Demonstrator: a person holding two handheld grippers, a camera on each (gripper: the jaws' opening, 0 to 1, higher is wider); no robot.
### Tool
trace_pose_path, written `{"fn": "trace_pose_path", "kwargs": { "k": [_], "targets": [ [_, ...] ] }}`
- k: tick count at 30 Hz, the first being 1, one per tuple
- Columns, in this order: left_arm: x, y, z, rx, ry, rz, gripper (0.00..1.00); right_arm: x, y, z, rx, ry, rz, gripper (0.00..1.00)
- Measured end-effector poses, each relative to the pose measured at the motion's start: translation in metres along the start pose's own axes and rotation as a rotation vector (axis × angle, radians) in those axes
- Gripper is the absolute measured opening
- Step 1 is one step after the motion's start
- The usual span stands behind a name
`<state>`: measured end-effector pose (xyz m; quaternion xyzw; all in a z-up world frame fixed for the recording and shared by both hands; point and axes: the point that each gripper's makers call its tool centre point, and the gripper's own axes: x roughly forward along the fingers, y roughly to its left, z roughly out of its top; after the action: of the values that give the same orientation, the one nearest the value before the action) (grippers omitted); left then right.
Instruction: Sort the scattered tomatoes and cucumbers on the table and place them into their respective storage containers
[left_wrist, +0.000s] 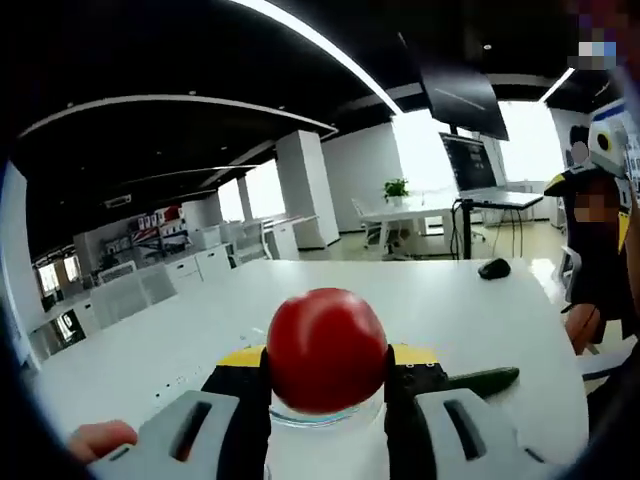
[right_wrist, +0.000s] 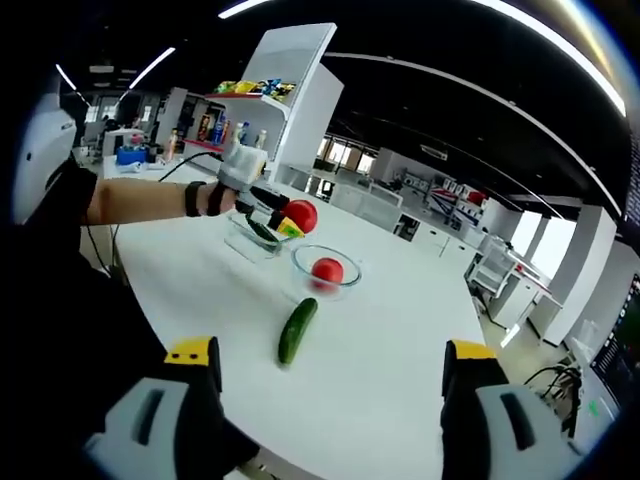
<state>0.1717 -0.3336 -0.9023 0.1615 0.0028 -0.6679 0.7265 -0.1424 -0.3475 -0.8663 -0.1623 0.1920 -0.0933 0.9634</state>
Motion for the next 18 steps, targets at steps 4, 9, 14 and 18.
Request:
{"fn": "trace_pose_path", "kwargs": {
  "k": [4,9,14,18],
  "targets": [
    [0.019,0.009,-0.018,-0.064,0.055,0.005,0.43,0.001,-0.002,-0.002,0.006,0.003,-0.005,0.88],
    [0.043,0.02,-0.043,-0.035,0.149,0.028,0.43,0.002,-0.005,-0.003,0.005,0.012,-0.006,0.88],
    [0.053,0.03,-0.06,-0.001,0.19,0.045,0.44,0.0,-0.002,-0.002,-0.001,0.001,0.011,0.88],
    [0.056,0.021,-0.072,0.018,0.22,0.025,0.44,0.001,-0.009,-0.005,0.001,0.006,-0.013,0.87]
  ]
}}
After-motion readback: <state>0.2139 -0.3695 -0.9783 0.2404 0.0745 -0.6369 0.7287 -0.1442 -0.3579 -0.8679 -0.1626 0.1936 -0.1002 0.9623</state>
